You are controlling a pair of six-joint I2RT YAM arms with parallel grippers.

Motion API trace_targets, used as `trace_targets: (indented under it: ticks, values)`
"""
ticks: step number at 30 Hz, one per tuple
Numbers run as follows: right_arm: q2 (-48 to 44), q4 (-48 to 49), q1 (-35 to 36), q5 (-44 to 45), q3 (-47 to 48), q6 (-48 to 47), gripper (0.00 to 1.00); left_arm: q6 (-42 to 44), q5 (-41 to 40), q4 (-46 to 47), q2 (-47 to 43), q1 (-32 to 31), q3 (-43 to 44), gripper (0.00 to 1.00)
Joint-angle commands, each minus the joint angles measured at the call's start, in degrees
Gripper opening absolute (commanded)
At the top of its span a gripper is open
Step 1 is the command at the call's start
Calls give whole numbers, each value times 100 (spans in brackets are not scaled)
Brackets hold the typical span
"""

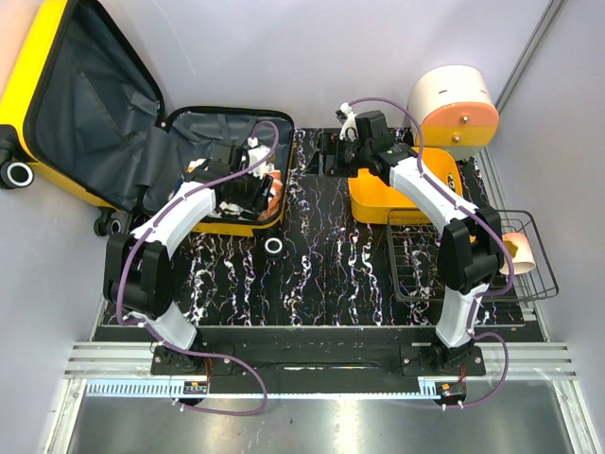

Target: Open, take out, and arrange the luggage

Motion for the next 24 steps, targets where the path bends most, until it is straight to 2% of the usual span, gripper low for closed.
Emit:
trace_targets:
  ticks: [1, 2, 3, 5, 6, 10, 14, 24]
  values:
    - [-111, 236, 1, 31, 175, 63, 92, -255, -634, 435, 123, -89, -82, 55]
    - [-102, 253, -8, 14, 183, 72, 92, -281, -695, 452, 114, -98, -109, 51]
    - [-111, 288, -8, -65, 166, 98, 91, -290, -783, 505, 88, -107, -135, 40]
    - [-155, 490, 36, -118, 105, 160, 91, -290, -784, 505, 35, -89, -135, 26]
    - [-163, 560, 62, -145, 61, 195, 91, -272, -740, 505, -43, -89, -118, 14]
    - [-32, 763, 229, -285, 157, 388, 89, -255, -345, 356, -316, -54, 32, 0]
    - [170, 947, 449, -522, 324, 581, 90, -333, 181, 268, -667, 104, 216, 0]
    - [978, 1563, 941, -936, 746, 1311, 93, -703, 1167, 162, -738, 719, 436, 0]
